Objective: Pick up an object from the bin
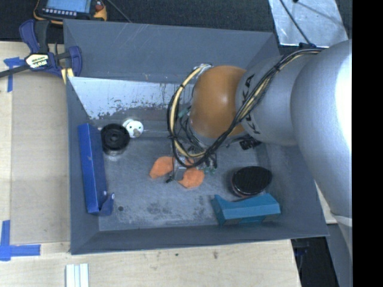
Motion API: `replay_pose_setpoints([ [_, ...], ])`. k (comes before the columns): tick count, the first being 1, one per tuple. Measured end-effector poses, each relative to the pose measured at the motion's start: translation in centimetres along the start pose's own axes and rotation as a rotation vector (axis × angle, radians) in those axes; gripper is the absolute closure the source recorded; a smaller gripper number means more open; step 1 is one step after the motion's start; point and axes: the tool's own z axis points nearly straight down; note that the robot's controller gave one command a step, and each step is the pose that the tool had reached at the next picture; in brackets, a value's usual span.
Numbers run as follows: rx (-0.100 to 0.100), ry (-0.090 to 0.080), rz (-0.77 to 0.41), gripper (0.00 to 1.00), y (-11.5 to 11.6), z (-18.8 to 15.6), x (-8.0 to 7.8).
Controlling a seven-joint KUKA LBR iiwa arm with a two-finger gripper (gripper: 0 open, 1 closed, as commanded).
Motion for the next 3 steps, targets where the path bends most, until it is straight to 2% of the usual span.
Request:
replay_pose_setpoints([
  [3,0.000,0.000,0.001,1.00,-0.01,0.00,0.00],
])
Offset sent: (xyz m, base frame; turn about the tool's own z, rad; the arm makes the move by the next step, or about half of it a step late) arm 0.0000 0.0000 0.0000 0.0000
